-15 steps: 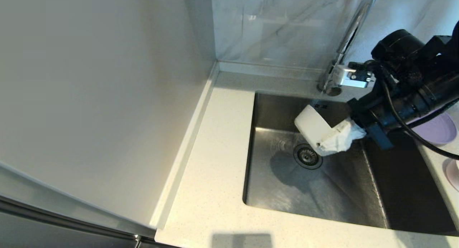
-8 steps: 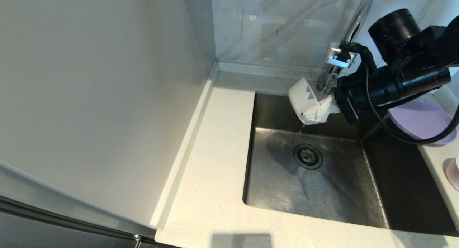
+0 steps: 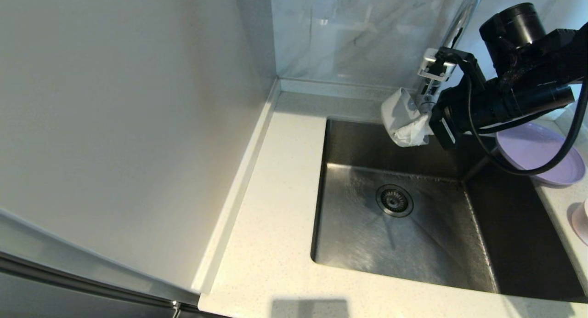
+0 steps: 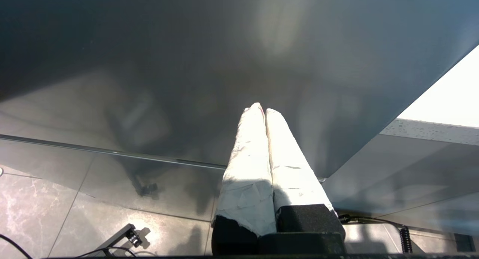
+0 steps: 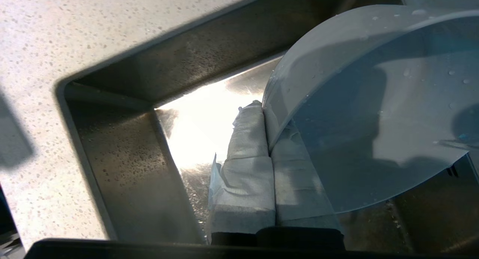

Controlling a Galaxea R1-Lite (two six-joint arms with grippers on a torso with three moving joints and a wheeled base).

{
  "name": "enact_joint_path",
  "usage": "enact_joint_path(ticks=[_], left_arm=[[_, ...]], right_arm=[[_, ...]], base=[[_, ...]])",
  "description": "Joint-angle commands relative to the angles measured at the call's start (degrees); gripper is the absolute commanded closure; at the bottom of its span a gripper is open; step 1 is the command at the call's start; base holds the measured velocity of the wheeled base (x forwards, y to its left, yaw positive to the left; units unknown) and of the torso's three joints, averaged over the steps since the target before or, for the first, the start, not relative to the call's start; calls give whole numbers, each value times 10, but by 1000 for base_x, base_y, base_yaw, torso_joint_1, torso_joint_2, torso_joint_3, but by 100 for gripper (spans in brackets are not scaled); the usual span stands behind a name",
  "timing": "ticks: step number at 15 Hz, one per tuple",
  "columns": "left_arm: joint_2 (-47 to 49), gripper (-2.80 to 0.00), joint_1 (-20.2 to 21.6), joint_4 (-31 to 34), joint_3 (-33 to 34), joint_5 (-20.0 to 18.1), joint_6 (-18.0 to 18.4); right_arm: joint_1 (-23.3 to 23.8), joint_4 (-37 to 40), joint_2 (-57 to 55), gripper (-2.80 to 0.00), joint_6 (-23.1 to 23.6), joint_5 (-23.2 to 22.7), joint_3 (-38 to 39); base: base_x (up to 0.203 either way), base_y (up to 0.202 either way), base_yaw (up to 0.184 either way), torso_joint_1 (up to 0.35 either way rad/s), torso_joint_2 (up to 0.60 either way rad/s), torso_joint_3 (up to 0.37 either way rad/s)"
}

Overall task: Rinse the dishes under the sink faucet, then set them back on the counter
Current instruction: Rinse the bowl

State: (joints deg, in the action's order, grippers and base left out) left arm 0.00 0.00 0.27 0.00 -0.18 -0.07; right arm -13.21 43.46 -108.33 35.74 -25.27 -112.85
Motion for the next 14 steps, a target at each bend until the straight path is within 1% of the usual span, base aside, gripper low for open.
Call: enact_joint_path(ticks=[1,7,12,14], left_arm=[[0,0,0,0,0,0,0],[0,0,0,0,0,0,0],[0,0,0,0,0,0,0],[0,0,0,0,0,0,0]], right_arm=[[12,2,2,0,2,0,0],[37,-11,0,0,2,19,0],[43,-23,1,0,1,21,3],[47,-23,1,0,-7,21,4]], base=[[0,0,0,0,0,0],[0,0,0,0,0,0],[0,0,0,0,0,0],[0,0,0,0,0,0]])
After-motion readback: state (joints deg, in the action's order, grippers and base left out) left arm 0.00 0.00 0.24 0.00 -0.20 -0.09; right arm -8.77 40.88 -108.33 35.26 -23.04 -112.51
